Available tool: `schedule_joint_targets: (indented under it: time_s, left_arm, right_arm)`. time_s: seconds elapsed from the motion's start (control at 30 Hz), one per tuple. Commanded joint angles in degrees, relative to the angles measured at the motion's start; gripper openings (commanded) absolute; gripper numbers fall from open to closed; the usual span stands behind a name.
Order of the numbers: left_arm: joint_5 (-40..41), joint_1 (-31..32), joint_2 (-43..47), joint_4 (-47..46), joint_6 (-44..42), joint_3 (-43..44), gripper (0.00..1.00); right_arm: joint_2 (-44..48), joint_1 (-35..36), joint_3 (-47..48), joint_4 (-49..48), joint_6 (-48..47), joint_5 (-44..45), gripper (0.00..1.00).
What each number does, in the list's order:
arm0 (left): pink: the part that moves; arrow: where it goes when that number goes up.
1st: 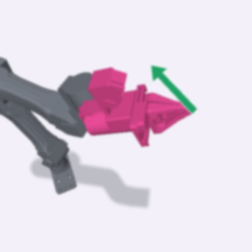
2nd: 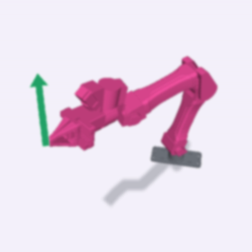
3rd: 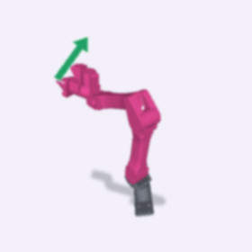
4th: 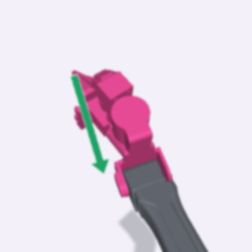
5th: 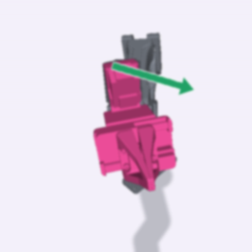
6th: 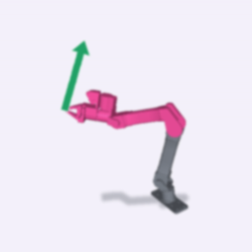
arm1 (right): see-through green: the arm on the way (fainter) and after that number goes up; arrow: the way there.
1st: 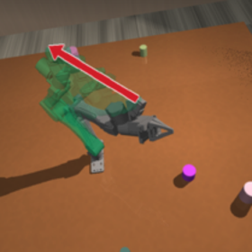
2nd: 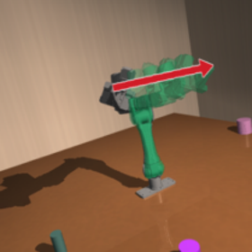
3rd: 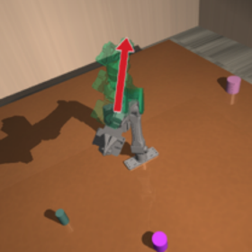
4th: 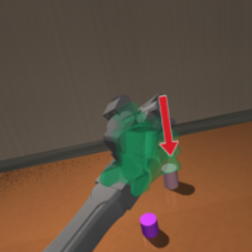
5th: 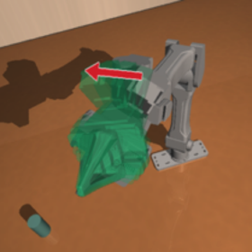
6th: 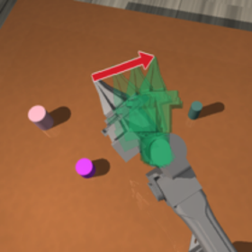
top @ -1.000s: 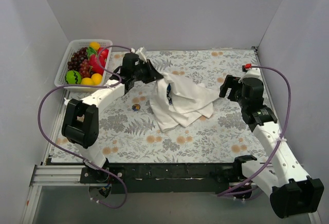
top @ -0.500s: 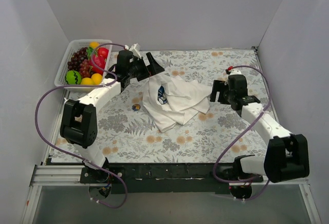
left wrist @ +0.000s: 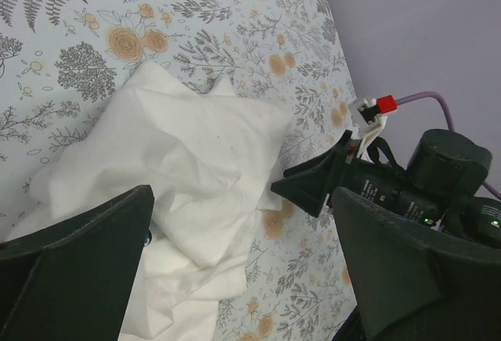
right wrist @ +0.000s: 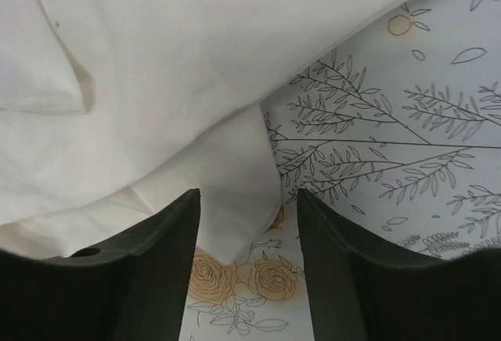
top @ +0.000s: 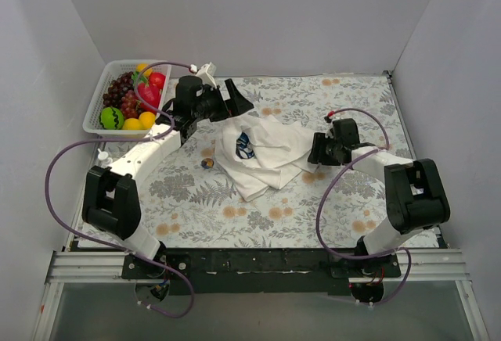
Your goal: Pin the brooch onto the clothing
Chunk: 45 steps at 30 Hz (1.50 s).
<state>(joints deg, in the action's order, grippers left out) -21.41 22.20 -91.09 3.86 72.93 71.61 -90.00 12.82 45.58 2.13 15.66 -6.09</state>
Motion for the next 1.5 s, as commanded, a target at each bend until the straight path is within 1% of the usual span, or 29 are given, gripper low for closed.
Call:
schedule_joint_targets:
  time_s: [0.0,0.03,0.07,0.1,0.13,0.23,0.3,0.43,0.57,0.6,0.67,0.7,0.73,0.77,0.83,0.87,0.93,0.97,1.03,1.07,1.13,1.17,1.2,1.27,1.3,1.33,1.4,1.43,1.47]
  left_arm:
    - [1.28,-0.05,4.87,0.45,-1.38,-0.77,0.98]
    - [1.63,-0.05,5.56,0.54,-1.73,-0.95,0.98]
    - [1.81,-0.05,5.83,0.62,-1.82,-0.95,0.98]
    - [2.24,-0.05,6.1,1.15,-2.0,-1.04,0.98]
    - [2.34,-0.05,6.62,1.24,-2.52,-0.78,0.98]
    - [3.21,-0.05,7.24,2.29,-3.4,-0.77,0.98]
    - [3.65,-0.05,7.94,2.56,-3.93,-1.04,0.98]
    - [3.83,-0.05,8.82,2.56,-4.55,-1.57,0.98]
    - [3.75,-0.05,9.09,2.73,-4.9,-1.65,0.98]
    - [3.31,-0.05,9.09,2.73,-4.99,-1.65,0.98]
    - [2.52,-0.05,9.09,2.56,-4.72,-1.65,0.98]
    - [2.51,-0.05,9.26,2.47,-4.37,-1.83,0.98]
    - [2.51,-0.05,9.35,2.21,-4.2,-2.0,0.98]
    - [2.51,-0.05,9.52,1.95,-4.02,-2.27,0.98]
    - [3.04,-0.13,9.96,1.15,-3.41,-2.97,0.98]
    - [3.13,-0.14,10.05,1.15,-3.32,-3.06,0.98]
    - [3.56,-0.05,10.4,0.71,-3.23,-3.85,0.98]
    - [3.92,-0.13,10.58,0.63,-3.23,-4.29,0.98]
    - [5.23,-0.14,10.93,0.71,-3.14,-5.25,0.98]
    - [5.76,-0.14,11.19,0.8,-3.14,-5.6,0.98]
    - [7.51,-0.14,11.37,0.8,-3.14,-6.22,0.98]
    - [7.96,-0.14,11.46,0.97,-3.31,-6.57,0.98]
    - [8.48,-0.14,11.37,1.15,-3.4,-6.58,0.98]
    - [9.36,-0.14,11.28,1.5,-3.67,-6.92,0.98]
    - [9.63,-0.14,11.02,1.42,-4.02,-7.01,0.98]
    - [9.63,-0.14,10.85,1.5,-4.02,-7.01,0.98]
    - [9.19,-0.14,10.23,1.59,-4.2,-7.19,0.98]
    - [9.02,-0.14,10.06,1.68,-4.2,-7.28,0.98]
    - [8.58,-0.14,9.97,1.68,-4.02,-7.28,0.98]
  right_arm:
    - [-4.57,2.03,1.87,-4.68,0.34,-0.51,0.54]
    - [-5.44,2.12,2.84,-4.68,0.34,-0.5,0.5]
    - [-6.67,2.3,3.37,-4.68,0.34,-0.24,0.27]
    - [-6.86,2.3,3.81,-4.42,0.34,0.11,0.12]
    - [-6.77,2.3,4.68,-4.24,0.42,0.55,0.02]
    - [-1.7,2.21,6.88,-2.22,-0.54,5.63,0.01]
    - [1.82,1.16,9.86,0.5,-1.77,11.76,0.01]
    - [13.67,-2.97,15.4,2.09,-2.56,15.05,0.01]
    - [20.64,-4.2,22.95,1.91,-5.55,20.84,0.01]
    - [21.0,-4.21,27.5,2.35,-6.08,21.03,0.01]
    - [20.83,-4.21,32.35,4.88,-7.65,19.55,0.01]
    - [20.39,-4.12,37.86,5.86,-7.92,18.14,0.01]
    - [19.34,-4.03,39.91,6.91,-7.84,16.21,0.01]
    - [18.81,-4.12,41.94,7.53,-7.58,11.24,0.01]
    - [17.84,-2.54,44.14,9.2,-7.31,7.77,0.01]
    - [17.58,-0.36,43.89,9.38,-7.57,4.19,0.01]
    - [17.57,2.72,41.01,10.61,-8.18,2.93,0.01]
    - [17.75,6.91,39.68,10.96,-8.62,2.31,0.01]
    - [18.19,12.03,34.34,11.49,-9.77,2.48,0.01]
    - [18.28,17.36,32.4,11.84,-9.95,3.09,0.01]
    - [18.1,21.96,28.88,11.41,-9.51,1.62,0.01]
    - [17.93,25.81,25.12,11.14,-9.25,-0.74,0.01]
    - [17.66,27.42,23.86,10.97,-9.24,-1.55,0.01]
    - [17.22,30.06,20.53,10.09,-9.33,-4.26,0.09]
    - [17.4,30.25,19.64,9.48,-9.51,-5.24,0.21]
    - [18.36,30.42,19.28,8.77,-9.33,-5.51,0.45]
    - [19.5,30.42,21.28,7.71,-9.59,-3.24,0.6]
    - [20.38,30.42,22.78,7.54,-9.51,-1.92,0.7]
    - [20.73,30.51,25.06,7.19,-9.51,-0.69,0.73]
